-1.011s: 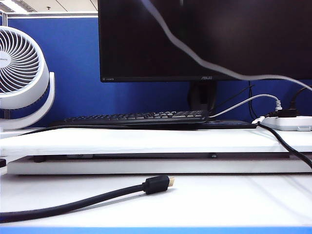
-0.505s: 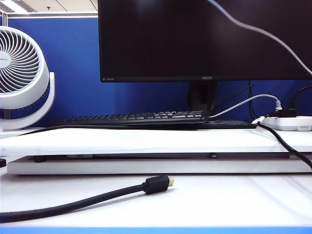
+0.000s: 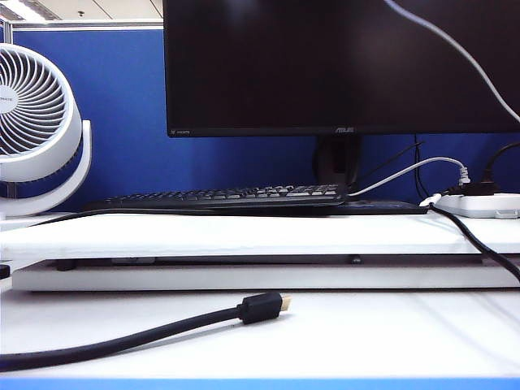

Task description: Pick up the Type-C charging cable and the charging base, insert one end of the Type-C charger into the corresponding slot on the base, and finally place the plugged-in charger back on the table.

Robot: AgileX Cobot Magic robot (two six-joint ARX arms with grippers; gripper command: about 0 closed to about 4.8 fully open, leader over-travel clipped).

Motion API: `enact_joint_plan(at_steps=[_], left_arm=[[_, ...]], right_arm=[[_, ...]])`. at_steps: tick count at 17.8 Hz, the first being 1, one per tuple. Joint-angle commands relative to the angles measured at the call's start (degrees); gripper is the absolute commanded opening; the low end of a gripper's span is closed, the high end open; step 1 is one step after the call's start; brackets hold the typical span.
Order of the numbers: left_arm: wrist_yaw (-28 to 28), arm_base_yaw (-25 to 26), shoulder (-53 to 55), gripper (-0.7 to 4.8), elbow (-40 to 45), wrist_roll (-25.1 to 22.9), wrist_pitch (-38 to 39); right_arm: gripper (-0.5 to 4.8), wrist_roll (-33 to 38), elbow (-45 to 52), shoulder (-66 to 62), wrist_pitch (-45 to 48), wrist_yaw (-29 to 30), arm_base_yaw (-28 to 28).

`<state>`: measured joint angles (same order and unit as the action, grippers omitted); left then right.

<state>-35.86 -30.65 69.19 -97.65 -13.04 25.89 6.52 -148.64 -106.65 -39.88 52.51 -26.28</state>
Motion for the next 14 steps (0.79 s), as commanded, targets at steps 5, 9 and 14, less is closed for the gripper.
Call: enact_joint_plan(at_steps=[5,9,14], left_arm=[[-4.35,-0.02,-0.22,-0.06,-0.20,10.40,-8.90],[-8.50,-0.02,0.96,-0.06,-0.20,20.22,-16.46],[-9.20,-0.02,2.91,-0.06,-0.20,26.77,-19.61]], right_arm=[[-0.01,24.65,-0.42,1.70,23.58,9.42,-0.07],[-0.01,28.02,-0.35,1.66,27.74,9.33,-0.09],[-0.01,32.92,-0.33,1.70,27.50,11.82,-0.31]])
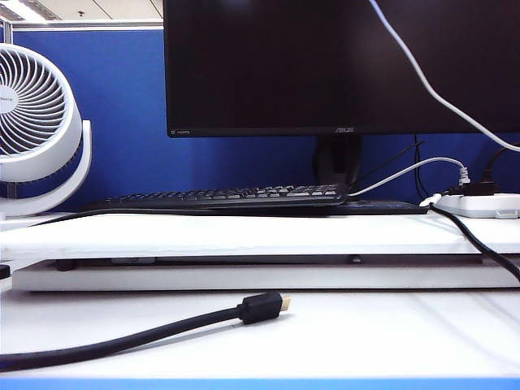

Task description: Pick up the Type-C charging cable and the charging base, insert one end of the Type-C charger into the corresponding slot on the base, and finally place the plugged-in charger back on the table.

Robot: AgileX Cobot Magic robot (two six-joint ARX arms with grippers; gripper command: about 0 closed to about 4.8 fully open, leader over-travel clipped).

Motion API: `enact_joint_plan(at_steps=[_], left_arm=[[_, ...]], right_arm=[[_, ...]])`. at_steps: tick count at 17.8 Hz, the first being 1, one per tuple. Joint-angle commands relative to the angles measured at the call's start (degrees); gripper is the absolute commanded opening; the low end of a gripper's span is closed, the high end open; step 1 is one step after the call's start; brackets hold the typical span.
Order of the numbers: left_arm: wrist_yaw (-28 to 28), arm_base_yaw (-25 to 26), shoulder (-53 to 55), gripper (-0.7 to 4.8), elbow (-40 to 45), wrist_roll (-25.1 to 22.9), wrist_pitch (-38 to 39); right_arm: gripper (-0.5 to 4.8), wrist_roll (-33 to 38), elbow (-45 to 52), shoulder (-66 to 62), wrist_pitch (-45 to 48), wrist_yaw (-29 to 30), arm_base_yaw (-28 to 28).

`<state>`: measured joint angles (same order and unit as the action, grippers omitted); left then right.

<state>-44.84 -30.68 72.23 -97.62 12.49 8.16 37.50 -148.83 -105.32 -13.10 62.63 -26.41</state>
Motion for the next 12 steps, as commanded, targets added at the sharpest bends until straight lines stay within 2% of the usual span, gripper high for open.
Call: enact_joint_plan(at_steps=[1,4,12], left_arm=[[-0.26,0.00,-0.13,-0.06,-0.22,1.53,-1.92],[-0.42,0.00,-0.11,-0.06,-0.22,4.04,-3.69],[-0.81,0.00,-0.09,-0.06,-0.22,7.04,-4.17]], right_arm=[[-0.01,1.88,-0.11,0.37,0.70,2.25,-0.17],[-0.01,-1.36,-0.02,0.35,0.94,3.52,-0.17],[-0.01,-0.11,-0.02,0.35,0.87,3.61,-0.96]])
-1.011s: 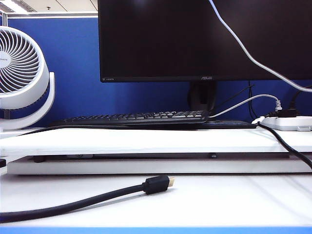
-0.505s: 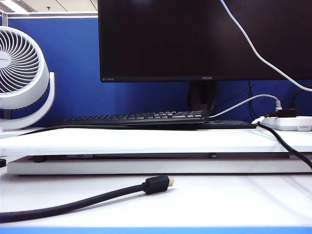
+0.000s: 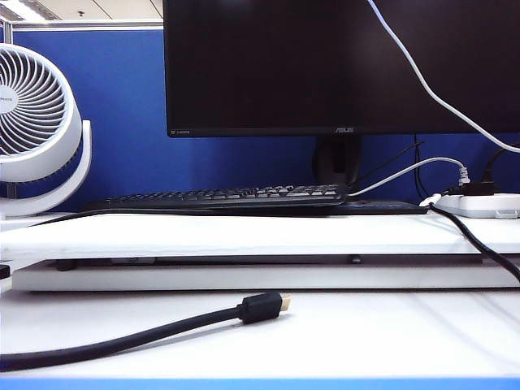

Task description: Pick up the Type-C charging cable and the charging base, insert one end of the Type-C charger into the corresponding slot on the base, and finally place the plugged-in charger back on the table.

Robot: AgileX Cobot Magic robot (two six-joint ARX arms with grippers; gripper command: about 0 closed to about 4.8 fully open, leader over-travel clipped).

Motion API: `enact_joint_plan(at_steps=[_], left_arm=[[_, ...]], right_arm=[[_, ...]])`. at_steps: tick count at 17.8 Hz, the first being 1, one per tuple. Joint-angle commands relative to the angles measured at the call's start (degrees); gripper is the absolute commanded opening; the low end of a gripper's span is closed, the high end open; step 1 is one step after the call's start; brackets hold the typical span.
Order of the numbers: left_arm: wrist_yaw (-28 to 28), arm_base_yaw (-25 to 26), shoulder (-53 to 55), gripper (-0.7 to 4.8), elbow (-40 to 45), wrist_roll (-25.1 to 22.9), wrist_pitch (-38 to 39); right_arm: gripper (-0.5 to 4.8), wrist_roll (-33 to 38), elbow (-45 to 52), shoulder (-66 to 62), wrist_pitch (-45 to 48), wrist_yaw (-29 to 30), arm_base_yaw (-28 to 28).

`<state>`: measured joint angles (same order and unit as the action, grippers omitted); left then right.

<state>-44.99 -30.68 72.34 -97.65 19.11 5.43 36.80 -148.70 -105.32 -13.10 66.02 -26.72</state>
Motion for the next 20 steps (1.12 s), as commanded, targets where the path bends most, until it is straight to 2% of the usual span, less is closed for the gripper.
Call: enact_joint_plan(at_steps=[1,8,20], left_arm=[[-1.75,0.00,-0.07,-0.06,-0.20,0.35,-1.81],[-2.58,0.00,0.04,-0.06,-0.20,-0.26,-4.98],[-2.19,0.00,0.17,-0.06,-0.20,-0.24,-5.55]], right_arm=[[-0.01,0.57,-0.15,0.35,0.87,0.72,-0.68],[-0.01,0.48,-0.13,0.28,0.26,3.26,-2.08],[-0.01,-0.02,-0.09,0.26,-0.22,3.28,-3.10]])
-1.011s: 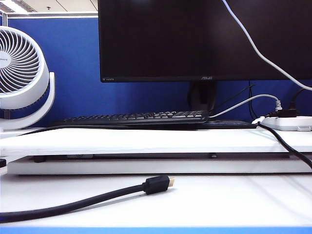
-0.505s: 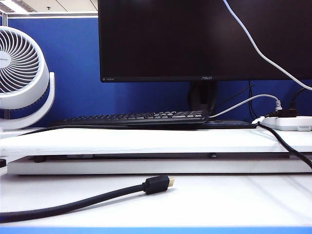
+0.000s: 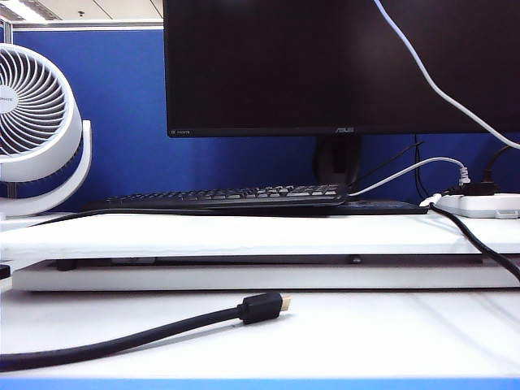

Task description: Pick up the Type-C charging cable and the charging base, insert one end of the Type-C charger into the corresponding slot on the base, and finally place the plugged-in charger back on the table.

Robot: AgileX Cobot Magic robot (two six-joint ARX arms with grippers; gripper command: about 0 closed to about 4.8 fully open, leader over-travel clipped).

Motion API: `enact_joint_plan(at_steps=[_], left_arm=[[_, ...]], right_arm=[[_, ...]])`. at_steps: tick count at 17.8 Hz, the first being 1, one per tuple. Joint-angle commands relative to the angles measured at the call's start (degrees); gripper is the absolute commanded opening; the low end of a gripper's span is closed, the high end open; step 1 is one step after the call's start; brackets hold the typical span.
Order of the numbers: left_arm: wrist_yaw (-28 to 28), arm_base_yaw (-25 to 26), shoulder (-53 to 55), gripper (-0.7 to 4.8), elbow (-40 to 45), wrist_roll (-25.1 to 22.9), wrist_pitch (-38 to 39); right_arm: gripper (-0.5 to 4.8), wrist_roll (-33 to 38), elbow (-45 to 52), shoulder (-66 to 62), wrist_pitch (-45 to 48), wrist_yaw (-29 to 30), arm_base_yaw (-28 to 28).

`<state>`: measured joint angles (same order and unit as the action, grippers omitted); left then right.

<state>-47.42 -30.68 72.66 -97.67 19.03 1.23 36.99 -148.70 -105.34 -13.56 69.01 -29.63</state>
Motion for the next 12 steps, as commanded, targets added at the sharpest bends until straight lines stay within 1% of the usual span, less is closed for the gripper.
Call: enact_joint_plan(at_steps=[1,2,3,4,5,7,8,9,10,12], left_arm=[[0.24,0.00,-0.15,-0.06,-0.17,-0.13,-1.36],[0.46,0.00,-0.15,-0.06,-0.17,-0.11,-1.55],[2.32,0.00,-0.17,-0.06,-0.17,1.09,-2.62],[2.38,0.00,-0.17,-0.06,-0.17,2.45,-4.81],[2.36,0.00,-0.17,-0.06,-0.17,5.16,-3.61],[2.16,0.00,-0.17,-0.06,-0.17,5.38,-3.06],[1.66,0.00,-0.17,-0.06,-0.17,4.72,-3.65],[-0.22,0.00,-0.20,-0.06,-0.17,3.50,-5.20],[-0.24,0.00,-0.20,-0.06,-0.17,3.50,-5.18],[0.24,0.00,-0.20,-0.06,-0.17,3.48,-5.20]], right_arm=[[-0.01,-0.59,-0.09,0.28,0.09,0.31,-0.20],[-0.01,-0.85,-0.09,0.28,0.09,0.48,-0.20],[-0.01,-1.33,-0.09,0.28,-0.39,0.94,-0.20],[-0.01,-4.92,-0.09,0.33,-3.37,1.90,-0.20],[-0.01,-7.52,-0.09,0.33,-5.22,3.23,-0.15],[-0.01,-8.11,-0.09,0.33,-6.29,3.17,-0.02],[-0.01,-8.07,-0.09,0.39,-7.85,2.75,0.44],[-0.01,-8.33,-0.09,0.39,-10.69,1.66,0.44],[-0.01,-8.26,-0.09,0.39,-10.69,1.66,0.44],[-0.01,-13.22,-0.09,0.42,-12.48,1.40,0.44]])
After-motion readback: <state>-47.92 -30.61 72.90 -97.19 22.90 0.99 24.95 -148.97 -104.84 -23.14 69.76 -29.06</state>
